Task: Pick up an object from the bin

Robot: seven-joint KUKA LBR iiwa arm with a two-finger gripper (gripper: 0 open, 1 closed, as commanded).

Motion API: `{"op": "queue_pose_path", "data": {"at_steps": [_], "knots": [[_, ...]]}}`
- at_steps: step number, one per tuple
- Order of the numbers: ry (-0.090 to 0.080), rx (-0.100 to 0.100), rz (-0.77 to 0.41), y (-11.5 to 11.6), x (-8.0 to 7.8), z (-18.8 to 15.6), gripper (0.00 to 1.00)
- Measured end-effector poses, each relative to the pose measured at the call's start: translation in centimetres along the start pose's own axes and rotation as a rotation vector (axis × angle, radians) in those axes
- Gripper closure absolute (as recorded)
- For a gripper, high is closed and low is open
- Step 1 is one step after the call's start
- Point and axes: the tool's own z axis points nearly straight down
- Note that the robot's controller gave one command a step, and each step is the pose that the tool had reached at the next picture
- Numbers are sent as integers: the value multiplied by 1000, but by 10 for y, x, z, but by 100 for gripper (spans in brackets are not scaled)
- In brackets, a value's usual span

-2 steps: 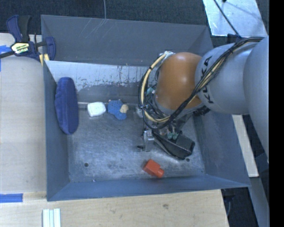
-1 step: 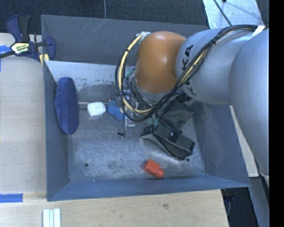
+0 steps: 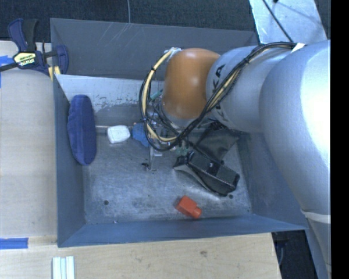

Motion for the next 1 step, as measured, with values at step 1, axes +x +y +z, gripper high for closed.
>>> {"op": "queue_pose_path", "data": {"at_steps": [1], "knots": [[-12, -2, 1, 1, -3, -6, 100]]}}
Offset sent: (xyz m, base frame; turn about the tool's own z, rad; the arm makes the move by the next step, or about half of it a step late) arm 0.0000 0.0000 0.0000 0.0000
